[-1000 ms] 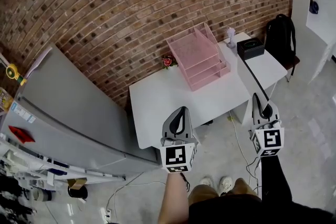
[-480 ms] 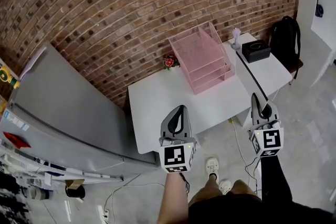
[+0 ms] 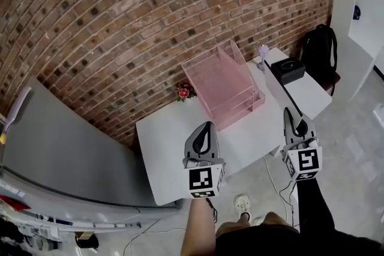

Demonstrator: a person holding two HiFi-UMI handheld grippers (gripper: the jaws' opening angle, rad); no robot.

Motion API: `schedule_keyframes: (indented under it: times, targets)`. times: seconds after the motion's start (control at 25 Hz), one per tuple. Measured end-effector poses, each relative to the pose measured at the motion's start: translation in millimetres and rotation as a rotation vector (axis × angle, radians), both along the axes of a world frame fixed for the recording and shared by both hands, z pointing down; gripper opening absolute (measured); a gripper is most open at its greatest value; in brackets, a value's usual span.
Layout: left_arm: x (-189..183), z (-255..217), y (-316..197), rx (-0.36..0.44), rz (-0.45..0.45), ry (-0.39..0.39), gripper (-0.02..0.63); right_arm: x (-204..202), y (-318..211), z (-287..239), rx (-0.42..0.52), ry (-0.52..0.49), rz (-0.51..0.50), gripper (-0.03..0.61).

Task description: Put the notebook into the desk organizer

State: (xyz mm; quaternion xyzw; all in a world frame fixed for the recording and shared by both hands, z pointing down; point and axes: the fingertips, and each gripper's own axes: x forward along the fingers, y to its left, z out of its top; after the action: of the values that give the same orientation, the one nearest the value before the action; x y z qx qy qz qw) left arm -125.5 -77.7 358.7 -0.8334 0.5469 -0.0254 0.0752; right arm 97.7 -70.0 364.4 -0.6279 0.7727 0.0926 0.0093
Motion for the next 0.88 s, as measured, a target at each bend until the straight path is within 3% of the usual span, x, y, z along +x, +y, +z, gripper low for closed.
schedule_keyframes:
  times: [0.4, 0.88]
  targets:
    - [4.6, -2.5, -81.2, 0.010, 0.085, -0.005, 0.014, -6.3, -62.7, 0.0, -0.008, 0.013, 0.067, 0.026]
    - [-6.7, -4.3, -123.0, 0.025, 0.121, -0.007, 0.014, -19.8, -95.1, -3.7, -0.005, 0.015, 0.111, 0.026]
